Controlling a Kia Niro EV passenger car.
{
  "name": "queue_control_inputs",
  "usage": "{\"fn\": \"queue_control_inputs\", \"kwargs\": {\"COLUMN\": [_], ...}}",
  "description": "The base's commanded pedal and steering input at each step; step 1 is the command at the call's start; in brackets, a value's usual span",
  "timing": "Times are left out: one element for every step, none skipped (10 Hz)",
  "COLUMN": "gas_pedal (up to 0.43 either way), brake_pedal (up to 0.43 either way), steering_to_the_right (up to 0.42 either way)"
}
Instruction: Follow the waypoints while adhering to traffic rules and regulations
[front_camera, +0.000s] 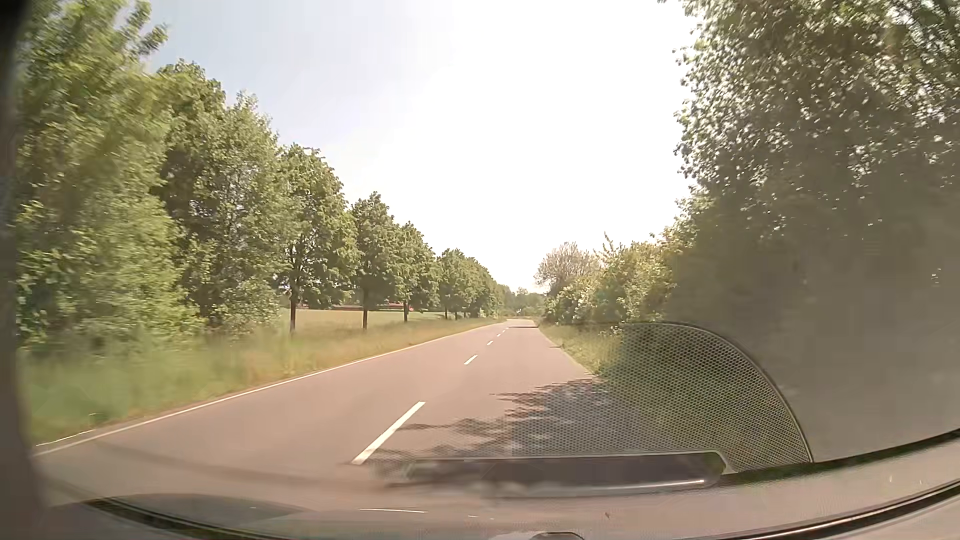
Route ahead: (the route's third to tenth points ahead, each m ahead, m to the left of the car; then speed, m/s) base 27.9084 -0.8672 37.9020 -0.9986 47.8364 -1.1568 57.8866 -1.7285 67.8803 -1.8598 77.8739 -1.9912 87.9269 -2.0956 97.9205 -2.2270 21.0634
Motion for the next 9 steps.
{"fn": "queue_control_inputs", "kwargs": {"gas_pedal": [0.441, 0.441, 0.441, 0.441, 0.441, 0.441, 0.441, 0.441, 0.441], "brake_pedal": [0.000, 0.000, 0.000, 0.000, 0.000, 0.000, 0.000, 0.000, 0.000], "steering_to_the_right": [0.004, 0.004, 0.005, 0.005, 0.005, 0.005, 0.005, 0.005, 0.005]}}
